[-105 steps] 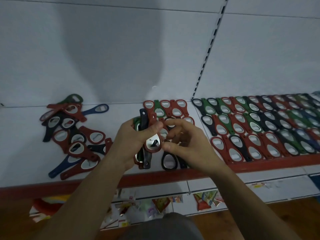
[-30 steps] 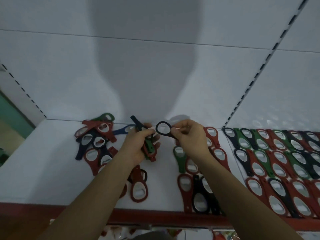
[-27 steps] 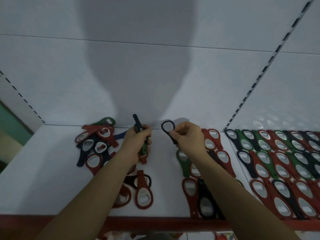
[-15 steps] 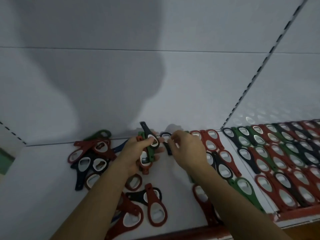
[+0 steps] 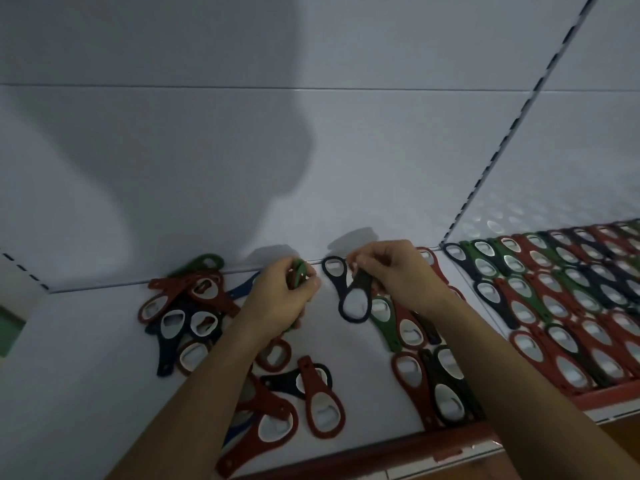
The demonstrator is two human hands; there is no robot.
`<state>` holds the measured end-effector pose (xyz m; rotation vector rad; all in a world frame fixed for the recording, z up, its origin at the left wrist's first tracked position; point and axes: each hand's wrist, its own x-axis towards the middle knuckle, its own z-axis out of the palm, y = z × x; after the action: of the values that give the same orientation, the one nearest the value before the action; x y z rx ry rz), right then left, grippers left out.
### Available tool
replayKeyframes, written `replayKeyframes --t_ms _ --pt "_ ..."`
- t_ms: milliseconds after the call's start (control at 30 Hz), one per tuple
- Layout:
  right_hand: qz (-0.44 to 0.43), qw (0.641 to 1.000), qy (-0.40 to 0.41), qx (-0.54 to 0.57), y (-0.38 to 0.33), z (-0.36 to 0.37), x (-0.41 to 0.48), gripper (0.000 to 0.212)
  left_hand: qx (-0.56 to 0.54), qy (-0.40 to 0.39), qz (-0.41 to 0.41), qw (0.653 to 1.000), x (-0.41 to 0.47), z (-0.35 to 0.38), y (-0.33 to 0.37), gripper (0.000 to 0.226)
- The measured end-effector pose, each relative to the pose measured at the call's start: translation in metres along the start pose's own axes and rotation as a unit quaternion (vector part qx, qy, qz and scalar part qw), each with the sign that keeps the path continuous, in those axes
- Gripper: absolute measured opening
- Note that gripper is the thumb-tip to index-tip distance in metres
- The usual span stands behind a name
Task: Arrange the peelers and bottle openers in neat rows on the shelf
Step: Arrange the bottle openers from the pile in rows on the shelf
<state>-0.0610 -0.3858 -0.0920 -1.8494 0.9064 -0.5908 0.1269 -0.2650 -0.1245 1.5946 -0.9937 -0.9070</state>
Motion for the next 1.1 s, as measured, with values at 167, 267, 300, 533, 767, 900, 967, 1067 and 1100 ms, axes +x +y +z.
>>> replayKeyframes --t_ms 167,267,300,533,767,900,967,1067,1100 --pt "0.015 0.999 0.000 0.043 0.010 0.007 -0.021 0.003 0.044 -0.044 0.030 0.998 -0.014 0.004 0.001 0.008" --pt "0.024 0.994 0.011 0.104 0.013 0.010 -0.023 0.006 0.047 -0.067 0.023 0.996 -0.017 0.010 0.005 0.008" --pt "0.023 0.993 0.013 0.117 0.013 0.010 -0.024 0.006 0.046 -0.074 0.022 0.996 -0.018 0.013 0.006 0.005" --pt "0.055 0.985 0.002 0.161 0.023 -0.001 -0.039 0.010 0.050 -0.025 -0.001 0.998 -0.022 0.016 0.012 0.007" --pt "-0.001 0.990 -0.136 -0.032 0.024 -0.004 -0.047 0.007 0.133 0.031 0.010 0.991 -0.007 0.020 0.018 0.013" --pt "-0.031 0.988 -0.115 -0.094 0.025 -0.005 -0.035 0.016 0.236 0.076 0.049 0.968 0.003 0.003 0.032 0.014" --pt "-0.058 0.988 -0.085 -0.115 0.029 -0.008 -0.030 0.015 0.268 0.141 0.125 0.945 0.001 -0.007 0.040 0.009" --pt "-0.074 0.985 -0.062 -0.142 0.036 -0.010 -0.024 0.014 0.365 0.158 0.242 0.885 -0.008 -0.004 0.036 0.013" --pt "-0.081 0.982 -0.062 -0.161 0.038 -0.009 -0.022 0.015 0.416 0.131 0.253 0.864 -0.010 0.003 0.028 0.019"
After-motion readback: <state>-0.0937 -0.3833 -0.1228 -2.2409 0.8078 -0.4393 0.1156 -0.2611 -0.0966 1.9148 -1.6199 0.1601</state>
